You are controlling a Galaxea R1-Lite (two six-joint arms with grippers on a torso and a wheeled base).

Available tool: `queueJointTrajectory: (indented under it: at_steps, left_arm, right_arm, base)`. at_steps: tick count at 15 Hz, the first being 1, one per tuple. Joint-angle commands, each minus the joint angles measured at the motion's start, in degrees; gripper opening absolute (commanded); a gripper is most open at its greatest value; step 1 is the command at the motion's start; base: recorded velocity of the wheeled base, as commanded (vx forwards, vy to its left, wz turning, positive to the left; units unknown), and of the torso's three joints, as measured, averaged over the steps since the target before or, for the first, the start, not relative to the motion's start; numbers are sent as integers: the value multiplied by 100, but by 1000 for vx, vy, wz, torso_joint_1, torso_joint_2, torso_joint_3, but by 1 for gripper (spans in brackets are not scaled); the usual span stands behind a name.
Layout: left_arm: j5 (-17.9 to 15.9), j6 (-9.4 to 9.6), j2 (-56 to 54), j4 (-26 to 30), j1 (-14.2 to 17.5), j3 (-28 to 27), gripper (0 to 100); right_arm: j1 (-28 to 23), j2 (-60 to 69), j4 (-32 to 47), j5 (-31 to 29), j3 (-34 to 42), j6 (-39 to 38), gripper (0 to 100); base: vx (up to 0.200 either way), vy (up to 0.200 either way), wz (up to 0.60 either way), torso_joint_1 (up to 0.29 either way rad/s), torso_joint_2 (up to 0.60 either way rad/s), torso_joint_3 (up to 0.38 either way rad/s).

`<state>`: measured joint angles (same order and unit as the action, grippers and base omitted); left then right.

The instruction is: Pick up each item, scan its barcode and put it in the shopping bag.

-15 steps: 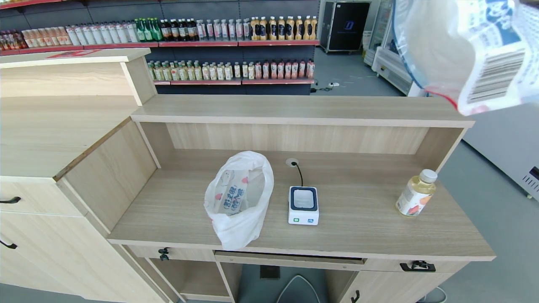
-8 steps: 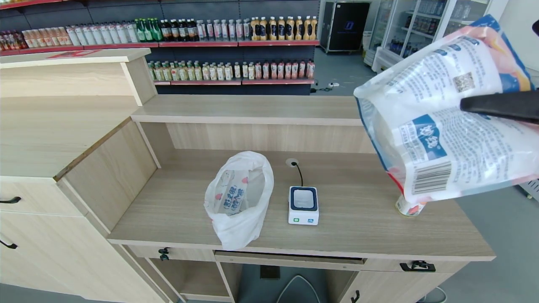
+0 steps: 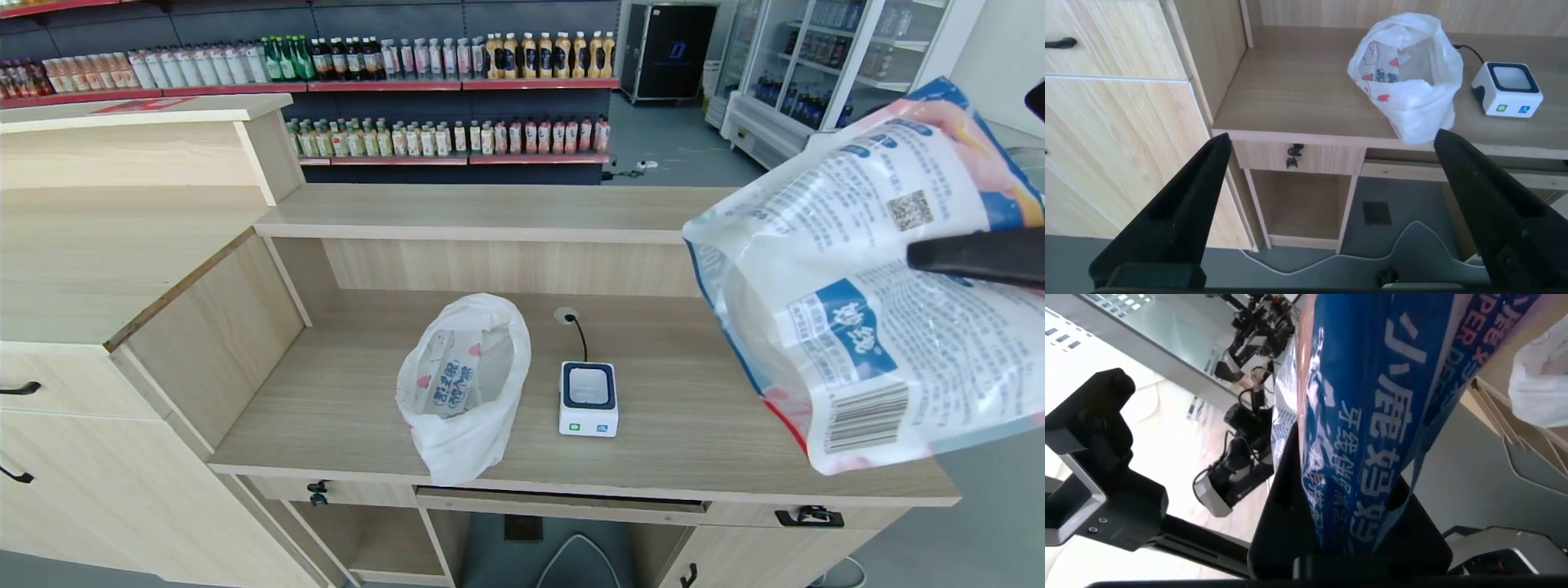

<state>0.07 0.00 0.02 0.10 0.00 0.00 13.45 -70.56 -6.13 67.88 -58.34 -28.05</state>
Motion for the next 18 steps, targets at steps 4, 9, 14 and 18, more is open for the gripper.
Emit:
queueJointTrajectory:
  at_steps: [4,9,14,18]
  left_arm:
    - [1,0,-2,-1,0,0,100]
    - [1,0,-2,-1,0,0,100]
    - [1,0,-2,-1,0,0,100]
    - [1,0,-2,-1,0,0,100]
  right_arm:
    - [264,183,7,6,227,-34,0]
    - [290,271,-2,6,359,-34,0]
    - [246,271,-28,-3,350,-16,0]
    - [26,60,-239,-618,306,573,0]
  base:
    - [0,0,0,0,0,0]
    - [0,0,0,0,0,0]
    - [0,0,0,0,0,0]
    - [0,0,0,0,0,0]
